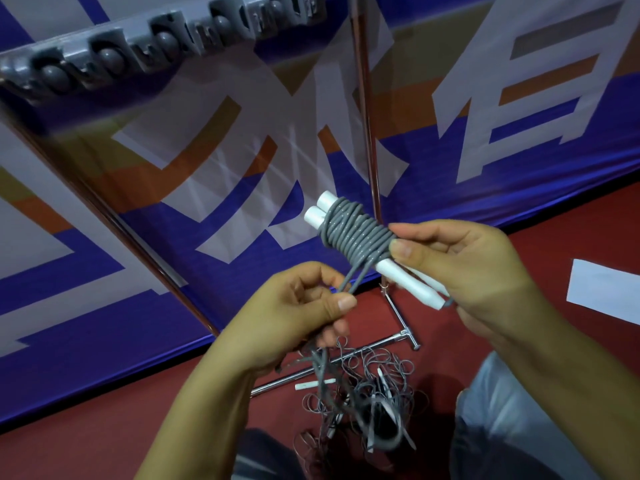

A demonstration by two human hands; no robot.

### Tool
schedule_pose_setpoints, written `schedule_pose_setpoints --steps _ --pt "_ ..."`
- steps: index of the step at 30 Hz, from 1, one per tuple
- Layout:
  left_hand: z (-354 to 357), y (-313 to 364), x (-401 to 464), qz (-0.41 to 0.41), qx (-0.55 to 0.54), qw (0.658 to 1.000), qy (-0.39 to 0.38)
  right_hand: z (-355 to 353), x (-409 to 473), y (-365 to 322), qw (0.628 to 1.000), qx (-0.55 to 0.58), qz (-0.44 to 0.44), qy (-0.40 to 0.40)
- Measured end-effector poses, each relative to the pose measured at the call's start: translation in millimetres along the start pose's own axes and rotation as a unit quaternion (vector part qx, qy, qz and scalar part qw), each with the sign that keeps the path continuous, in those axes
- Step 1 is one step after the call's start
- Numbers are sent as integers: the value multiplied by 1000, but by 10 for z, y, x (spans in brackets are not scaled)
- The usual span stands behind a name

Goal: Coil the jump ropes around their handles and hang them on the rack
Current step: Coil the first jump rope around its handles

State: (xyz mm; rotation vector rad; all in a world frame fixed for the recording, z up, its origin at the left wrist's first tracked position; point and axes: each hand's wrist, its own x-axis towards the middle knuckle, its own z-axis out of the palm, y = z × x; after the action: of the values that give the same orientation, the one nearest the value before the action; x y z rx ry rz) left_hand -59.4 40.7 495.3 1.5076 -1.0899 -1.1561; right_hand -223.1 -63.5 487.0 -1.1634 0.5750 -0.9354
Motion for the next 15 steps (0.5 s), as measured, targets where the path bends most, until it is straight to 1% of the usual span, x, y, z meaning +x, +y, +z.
schedule_pose_setpoints --steps 2,4,6,8,9,10,11,13,15 --pt "1 -19 7 -10 24 1000 8 2 -2 -23 1000 14 15 -7" --pt "4 -53 29 -7 5 1000 15 12 3 -38 999 36 31 -21" --pt "27 -95 54 -11 -64 998 -9 22 16 -58 996 55 45 -49" --pt "60 -162 87 -27 -162 985 -54 23 37 -80 993 59 51 -92" --pt "73 -205 108 -26 -195 978 -77 19 47 -91 991 53 51 -115" --pt "86 -245 125 -12 -204 974 -98 11 59 -95 989 43 50 -135" --pt "91 -279 143 12 -195 974 -113 3 71 -101 986 38 52 -153" --pt "80 -321 182 57 -159 979 -115 -15 90 -109 981 45 60 -176" --pt "56 -335 170 108 -123 978 -128 -22 101 -126 980 59 69 -179"
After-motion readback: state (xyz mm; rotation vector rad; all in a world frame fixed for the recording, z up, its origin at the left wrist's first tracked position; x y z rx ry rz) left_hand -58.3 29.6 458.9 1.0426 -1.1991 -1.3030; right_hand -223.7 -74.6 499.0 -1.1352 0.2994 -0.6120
